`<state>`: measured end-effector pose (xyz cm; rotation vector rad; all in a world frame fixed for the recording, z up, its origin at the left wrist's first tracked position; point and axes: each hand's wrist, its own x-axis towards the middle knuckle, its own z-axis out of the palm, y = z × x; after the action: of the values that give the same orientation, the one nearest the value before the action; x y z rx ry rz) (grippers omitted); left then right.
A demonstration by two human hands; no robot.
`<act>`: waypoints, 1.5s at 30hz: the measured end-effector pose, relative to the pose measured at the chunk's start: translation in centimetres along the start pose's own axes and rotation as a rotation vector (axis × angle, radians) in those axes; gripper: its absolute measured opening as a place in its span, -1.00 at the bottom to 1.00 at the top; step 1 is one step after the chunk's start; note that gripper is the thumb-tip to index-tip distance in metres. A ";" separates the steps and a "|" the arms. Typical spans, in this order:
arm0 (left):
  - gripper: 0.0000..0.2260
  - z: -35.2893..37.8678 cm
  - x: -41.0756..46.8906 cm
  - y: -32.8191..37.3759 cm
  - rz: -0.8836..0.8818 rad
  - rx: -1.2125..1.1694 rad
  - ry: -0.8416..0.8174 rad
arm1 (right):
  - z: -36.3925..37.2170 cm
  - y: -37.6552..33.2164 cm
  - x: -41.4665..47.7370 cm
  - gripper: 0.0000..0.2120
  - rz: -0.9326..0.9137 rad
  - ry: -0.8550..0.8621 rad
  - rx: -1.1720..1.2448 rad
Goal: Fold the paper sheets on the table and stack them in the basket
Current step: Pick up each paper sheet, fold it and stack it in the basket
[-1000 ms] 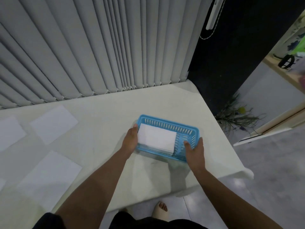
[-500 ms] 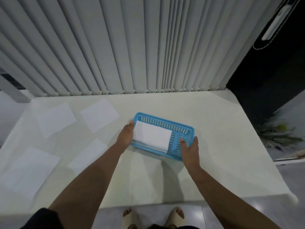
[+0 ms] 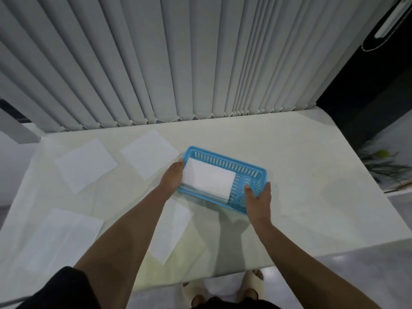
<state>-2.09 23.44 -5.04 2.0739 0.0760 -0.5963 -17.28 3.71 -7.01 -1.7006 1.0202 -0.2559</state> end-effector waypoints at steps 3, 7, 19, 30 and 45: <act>-0.51 -0.3 -0.3 -0.4 0.046 -0.002 -0.038 | 0.1 -0.2 -0.4 -0.23 -0.057 0.053 -0.200; -0.52 -0.9 -0.7 -1.4 0.105 0.070 0.033 | 0.5 -1.4 -1.5 -0.25 -0.213 0.150 -0.522; -0.62 -6.0 -7.2 -9.8 -0.124 0.279 0.446 | 9.0 -6.1 -5.6 -0.60 -0.912 -0.228 -0.888; -0.60 -5.8 -11.7 -15.2 -0.154 0.514 0.363 | 19.5 -7.1 -8.0 -0.50 -1.392 -0.710 -1.575; -0.91 -9.8 -10.4 -14.4 0.027 0.314 0.331 | 20.4 -9.1 -7.5 -0.79 -1.332 -0.786 -1.278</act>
<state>-11.50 41.25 -7.42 2.4600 0.1529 -0.2538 -4.68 23.52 -4.81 -3.0102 -0.9199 0.3373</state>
